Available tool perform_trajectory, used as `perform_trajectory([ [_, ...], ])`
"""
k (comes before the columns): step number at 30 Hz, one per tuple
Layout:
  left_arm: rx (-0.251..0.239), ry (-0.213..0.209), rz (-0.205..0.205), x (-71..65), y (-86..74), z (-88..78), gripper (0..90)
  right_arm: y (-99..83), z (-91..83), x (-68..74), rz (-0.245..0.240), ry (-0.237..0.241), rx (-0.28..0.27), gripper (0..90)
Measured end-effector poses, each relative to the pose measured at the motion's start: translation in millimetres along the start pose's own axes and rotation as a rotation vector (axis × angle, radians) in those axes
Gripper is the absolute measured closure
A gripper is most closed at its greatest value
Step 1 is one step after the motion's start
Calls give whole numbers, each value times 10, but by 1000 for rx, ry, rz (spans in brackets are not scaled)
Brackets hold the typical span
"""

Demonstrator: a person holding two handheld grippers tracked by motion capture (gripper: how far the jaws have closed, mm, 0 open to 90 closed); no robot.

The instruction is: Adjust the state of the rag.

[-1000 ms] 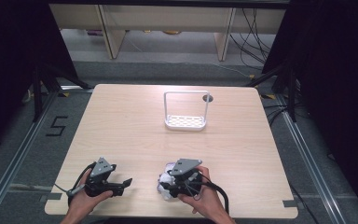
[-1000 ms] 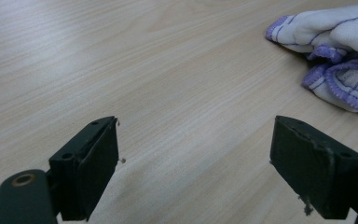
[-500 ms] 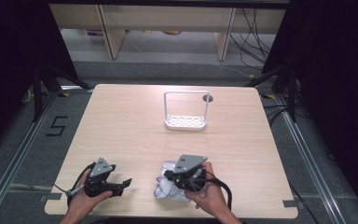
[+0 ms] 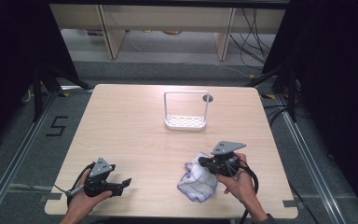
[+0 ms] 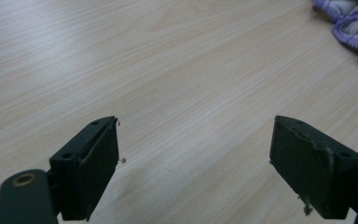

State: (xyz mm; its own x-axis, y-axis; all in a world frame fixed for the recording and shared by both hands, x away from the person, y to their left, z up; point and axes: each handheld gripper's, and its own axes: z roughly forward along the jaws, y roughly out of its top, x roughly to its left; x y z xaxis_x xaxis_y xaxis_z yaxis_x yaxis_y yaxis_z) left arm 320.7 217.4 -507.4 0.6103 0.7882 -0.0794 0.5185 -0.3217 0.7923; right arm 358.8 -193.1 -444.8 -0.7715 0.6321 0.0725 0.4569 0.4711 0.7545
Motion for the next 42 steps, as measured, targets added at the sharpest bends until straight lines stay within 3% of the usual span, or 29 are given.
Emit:
perform_trajectory([
  [4, -13, -7, -14, -13, 5, 18, 153, -215, -66, -188, 42, -7, 42, 873],
  [6, 0, -27, -30, -23, 15, 21, 157, -278, -134, -212, 39, -16, 52, 872],
  [8, 8, -45, -21, -21, 38, 21, 167, -359, -179, -221, 31, -20, 63, 872],
  [10, -34, -81, -57, -82, 107, 72, 180, -417, -187, -225, 36, -26, 74, 872],
  [12, -40, -103, -35, -129, 170, 108, 198, -473, -185, -217, 58, -34, 86, 872],
  [13, -44, -114, -37, -169, 219, 141, 199, -487, -175, -231, 36, -32, 84, 872],
  [14, -57, -132, -41, -210, 271, 188, 202, -511, -151, -227, 44, -33, 69, 872],
  [15, -64, -161, -38, -268, 361, 268, 214, -518, -156, -229, 44, -28, 94, 871],
  [16, -64, -161, -38, -268, 361, 268, 234, -541, -135, -225, 47, -31, 88, 871],
  [17, -65, -199, -21, -354, 491, 412, 241, -547, -141, -223, 49, -33, 106, 871],
  [18, -61, -209, -2, -398, 554, 487, 252, -561, -126, -232, 38, -24, 98, 871],
  [22, -16, -282, 18, -581, 767, 774, 266, -585, -137, -219, 62, -24, 97, 871],
  [25, 16, -353, 14, -730, 894, 1005, 293, -603, -141, -229, 43, -25, 88, 870],
  [26, 27, -367, 44, -769, 929, 1070, 305, -606, -158, -228, 51, -22, 100, 870],
  [27, 39, -365, 51, -835, 962, 1139, 311, -614, -165, -212, 69, -22, 98, 869],
  [29, 51, -379, 88, -887, 1002, 1223, 341, -628, -166, -227, 61, -19, 85, 868],
  [35, 72, -417, 102, -969, 1087, 1456, 441, -625, -173, -233, 55, -12, 93, 867],
  [38, 92, -424, 92, -985, 1088, 1560, 471, -629, -174, -236, 57, -9, 90, 867],
  [42, 101, -473, 72, -1032, 1091, 1642, 554, -626, -172, -228, 63, -4, 93, 865],
])
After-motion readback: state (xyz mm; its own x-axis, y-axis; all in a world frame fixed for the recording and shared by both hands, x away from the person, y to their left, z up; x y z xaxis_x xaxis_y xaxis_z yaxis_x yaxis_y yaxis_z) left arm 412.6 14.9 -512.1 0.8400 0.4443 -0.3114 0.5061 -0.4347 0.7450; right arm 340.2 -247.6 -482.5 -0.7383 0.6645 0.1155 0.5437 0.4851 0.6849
